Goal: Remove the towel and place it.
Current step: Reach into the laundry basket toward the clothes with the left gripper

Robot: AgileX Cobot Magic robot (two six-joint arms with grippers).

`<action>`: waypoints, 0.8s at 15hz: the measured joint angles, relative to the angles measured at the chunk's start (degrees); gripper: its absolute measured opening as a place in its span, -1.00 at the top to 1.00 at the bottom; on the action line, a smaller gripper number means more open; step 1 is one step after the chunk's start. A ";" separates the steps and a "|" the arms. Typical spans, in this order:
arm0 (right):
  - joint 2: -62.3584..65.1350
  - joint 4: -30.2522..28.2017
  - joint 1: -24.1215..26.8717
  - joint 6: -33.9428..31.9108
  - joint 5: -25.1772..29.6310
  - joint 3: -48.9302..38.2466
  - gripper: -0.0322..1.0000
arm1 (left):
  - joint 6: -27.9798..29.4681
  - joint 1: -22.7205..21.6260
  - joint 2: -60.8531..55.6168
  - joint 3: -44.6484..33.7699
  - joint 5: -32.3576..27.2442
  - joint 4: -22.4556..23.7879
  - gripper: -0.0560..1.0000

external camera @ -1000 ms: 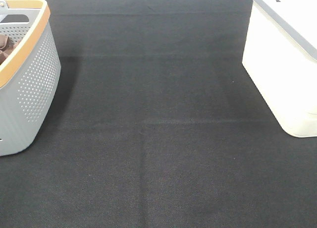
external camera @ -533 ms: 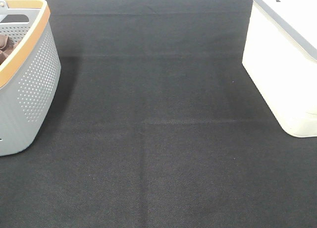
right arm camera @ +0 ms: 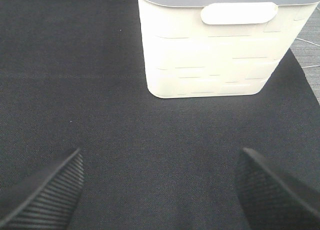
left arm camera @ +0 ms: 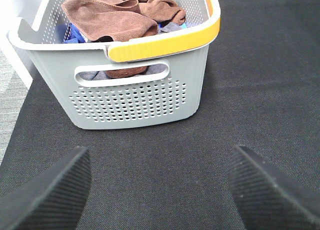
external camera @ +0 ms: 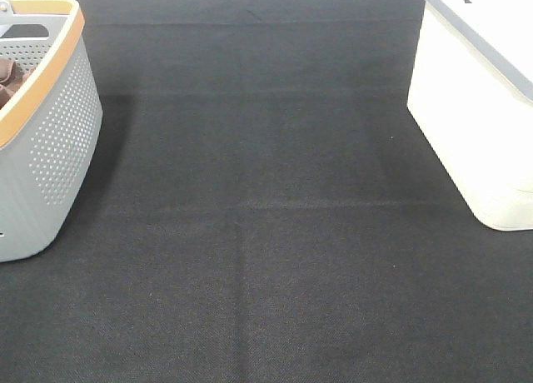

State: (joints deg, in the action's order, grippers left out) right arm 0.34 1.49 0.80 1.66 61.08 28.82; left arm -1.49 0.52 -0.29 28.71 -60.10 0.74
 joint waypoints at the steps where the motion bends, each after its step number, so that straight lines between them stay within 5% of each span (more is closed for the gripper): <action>1: 0.00 0.00 0.00 0.00 0.00 0.00 -0.58 | 0.00 0.00 0.00 0.00 0.00 0.00 -0.49; 12: 0.00 0.00 0.00 0.00 0.00 0.00 -0.58 | 0.00 0.00 0.00 0.00 0.00 0.00 -0.49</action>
State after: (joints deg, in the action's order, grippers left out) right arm 0.34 1.49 0.80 1.66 61.08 28.82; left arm -1.49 0.52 -0.29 28.71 -60.10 0.74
